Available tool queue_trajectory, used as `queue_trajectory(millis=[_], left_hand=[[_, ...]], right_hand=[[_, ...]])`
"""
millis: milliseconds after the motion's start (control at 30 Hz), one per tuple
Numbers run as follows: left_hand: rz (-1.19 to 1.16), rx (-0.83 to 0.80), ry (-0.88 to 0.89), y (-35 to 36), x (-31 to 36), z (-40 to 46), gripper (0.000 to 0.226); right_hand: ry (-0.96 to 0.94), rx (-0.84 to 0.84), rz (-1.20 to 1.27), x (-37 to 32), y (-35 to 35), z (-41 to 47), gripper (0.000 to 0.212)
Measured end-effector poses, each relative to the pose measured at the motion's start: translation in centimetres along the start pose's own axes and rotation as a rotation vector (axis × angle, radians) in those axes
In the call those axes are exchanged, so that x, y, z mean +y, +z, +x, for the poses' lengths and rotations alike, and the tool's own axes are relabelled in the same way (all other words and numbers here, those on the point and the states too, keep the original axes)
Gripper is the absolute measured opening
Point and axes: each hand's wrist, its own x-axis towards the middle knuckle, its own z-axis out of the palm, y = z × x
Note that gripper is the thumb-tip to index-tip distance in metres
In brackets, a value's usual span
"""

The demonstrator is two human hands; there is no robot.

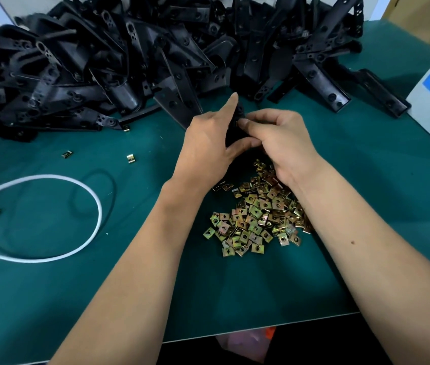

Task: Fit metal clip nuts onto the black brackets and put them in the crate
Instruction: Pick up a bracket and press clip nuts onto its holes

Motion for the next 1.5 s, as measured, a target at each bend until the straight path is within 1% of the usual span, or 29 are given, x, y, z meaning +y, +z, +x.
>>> queue_trajectory(millis=[33, 100, 167, 233, 333, 433, 500, 533, 633, 700, 800, 867, 900, 933, 967, 1033, 1100, 1200, 1267, 1367, 1500], left_hand=[[-0.011, -0.018, 0.001, -0.2, 0.0, -0.1, 0.095], [-0.056, -0.067, -0.006, -0.7, -0.3, -0.2, 0.106], [-0.081, -0.138, -0.026, -1.3, -0.8, -0.2, 0.119], [-0.098, -0.184, -0.040, -1.6, -1.2, -0.2, 0.126], [-0.157, -0.188, -0.072, -1.4, -1.5, -0.4, 0.119], [-0.197, -0.142, -0.108, -0.9, -1.6, -0.4, 0.106], [-0.215, -0.116, -0.112, -0.5, -1.4, -0.4, 0.104], [-0.220, -0.107, -0.108, -0.4, -1.3, -0.4, 0.104], [-0.216, -0.080, -0.097, -0.3, -1.3, -0.5, 0.105], [-0.196, -0.052, -0.112, -0.5, -1.7, -0.4, 0.105], [-0.165, 0.017, -0.175, -0.6, -2.5, -0.1, 0.105], [-0.137, 0.082, -0.234, -0.7, -3.0, 0.1, 0.105], [-0.128, 0.115, -0.265, -0.8, -3.3, 0.1, 0.104], [-0.128, 0.143, -0.297, -0.9, -3.7, 0.1, 0.102], [-0.137, 0.158, -0.327, -0.9, -4.1, 0.1, 0.101], [-0.156, 0.161, -0.368, -1.1, -4.6, 0.1, 0.101], [-0.161, 0.167, -0.388, -1.1, -4.7, 0.0, 0.102], [-0.169, 0.198, -0.417, -1.2, -4.8, 0.2, 0.101], [-0.170, 0.199, -0.429, -1.2, -4.8, 0.2, 0.101], [-0.165, 0.190, -0.433, -1.0, -4.8, 0.3, 0.101], [-0.171, 0.181, -0.440, -0.9, -4.9, 0.3, 0.101]], right_hand=[[0.005, -0.002, -0.020, 0.0, 0.1, -0.1, 0.009], [0.022, -0.006, -0.047, 0.0, 0.1, -0.1, 0.012], [0.027, 0.029, -0.076, 0.1, -0.2, 0.0, 0.014], [0.023, 0.069, -0.066, 0.0, -0.4, 0.0, 0.014], [0.018, 0.083, -0.045, 0.1, -0.4, 0.0, 0.017], [-0.029, 0.107, -0.086, 0.3, -0.2, 0.1, 0.017], [-0.062, 0.123, -0.133, 0.3, -0.3, 0.1, 0.014], [-0.102, 0.129, -0.197, 0.4, -0.5, 0.2, 0.013], [-0.302, 0.122, -0.460, 0.4, -0.8, 0.1, 0.012], [-0.346, 0.052, -0.509, 0.3, -0.6, 0.2, 0.014], [-0.252, -0.082, -0.433, 0.3, -0.2, 0.1, 0.022], [-0.227, -0.131, -0.397, 0.3, 0.0, -0.1, 0.014], [-0.244, -0.161, -0.413, 0.2, 0.0, -0.3, 0.009], [-0.277, -0.208, -0.457, 0.0, -0.1, -0.4, 0.005], [-0.309, -0.271, -0.521, -0.2, -0.3, -0.5, 0.006], [-0.318, -0.400, -0.648, -0.6, -0.9, -0.6, 0.023], [-0.267, -0.509, -0.712, -1.1, -1.4, -0.6, 0.034], [-0.254, -0.658, -0.824, -1.3, -1.4, -0.8, 0.034], [-0.294, -0.686, -0.893, -1.2, -1.1, -0.9, 0.028], [-0.299, -0.700, -0.859, -1.1, -1.0, -0.9, 0.017], [-0.339, -0.652, -0.871, -1.0, -1.0, -0.8, 0.012]])
